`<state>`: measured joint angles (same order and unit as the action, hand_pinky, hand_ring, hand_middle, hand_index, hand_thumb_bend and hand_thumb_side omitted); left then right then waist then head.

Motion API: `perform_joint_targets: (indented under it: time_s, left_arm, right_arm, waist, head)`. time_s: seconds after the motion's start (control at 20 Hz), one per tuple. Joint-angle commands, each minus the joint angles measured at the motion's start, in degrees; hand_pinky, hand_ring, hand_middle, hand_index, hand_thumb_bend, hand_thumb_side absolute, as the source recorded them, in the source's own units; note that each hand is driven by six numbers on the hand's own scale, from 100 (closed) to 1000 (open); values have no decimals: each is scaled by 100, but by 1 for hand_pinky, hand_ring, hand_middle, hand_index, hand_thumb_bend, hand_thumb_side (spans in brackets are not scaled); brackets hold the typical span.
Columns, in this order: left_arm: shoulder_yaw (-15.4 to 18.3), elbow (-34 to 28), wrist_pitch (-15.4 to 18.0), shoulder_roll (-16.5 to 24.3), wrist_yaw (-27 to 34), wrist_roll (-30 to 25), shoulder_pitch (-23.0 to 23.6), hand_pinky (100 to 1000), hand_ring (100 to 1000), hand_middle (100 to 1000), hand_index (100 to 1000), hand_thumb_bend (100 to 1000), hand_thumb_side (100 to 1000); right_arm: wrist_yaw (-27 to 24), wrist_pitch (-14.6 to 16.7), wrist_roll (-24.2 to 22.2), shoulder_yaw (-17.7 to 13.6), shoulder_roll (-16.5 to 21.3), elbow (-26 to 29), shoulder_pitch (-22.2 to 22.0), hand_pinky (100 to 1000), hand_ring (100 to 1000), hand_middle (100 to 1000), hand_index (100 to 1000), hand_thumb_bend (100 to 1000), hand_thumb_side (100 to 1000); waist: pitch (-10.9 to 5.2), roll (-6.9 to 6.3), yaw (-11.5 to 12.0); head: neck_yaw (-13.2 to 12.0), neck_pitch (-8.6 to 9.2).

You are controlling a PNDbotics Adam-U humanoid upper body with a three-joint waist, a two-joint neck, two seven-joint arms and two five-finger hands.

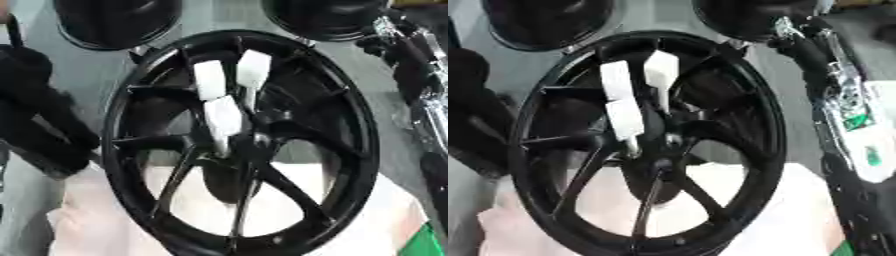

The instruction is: Pull the pin out of the wheel hub.

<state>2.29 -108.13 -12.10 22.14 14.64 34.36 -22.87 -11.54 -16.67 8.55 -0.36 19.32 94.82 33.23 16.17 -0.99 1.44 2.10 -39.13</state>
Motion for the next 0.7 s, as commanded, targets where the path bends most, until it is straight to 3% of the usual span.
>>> perform_joint_targets:
  time_s: [0.05, 0.7]
  left_arm:
    - [11, -115, 0, 94, -6, -9, -72, 707, 759, 777, 742, 585, 488]
    - [-13, -138, -14, 198, -18, -43, -198, 707, 760, 777, 741, 583, 486]
  right_arm:
    - [-38, -4, 15, -54, 50, 105, 79, 834, 672, 613, 803, 147, 473]
    - [-43, 14, 73, -125, 89, 119, 114, 835, 672, 613, 803, 147, 470]
  waist:
    - [-144, -7, -5]
    - [-81, -7, -64]
  head:
    - [85, 59]
    - [195, 69]
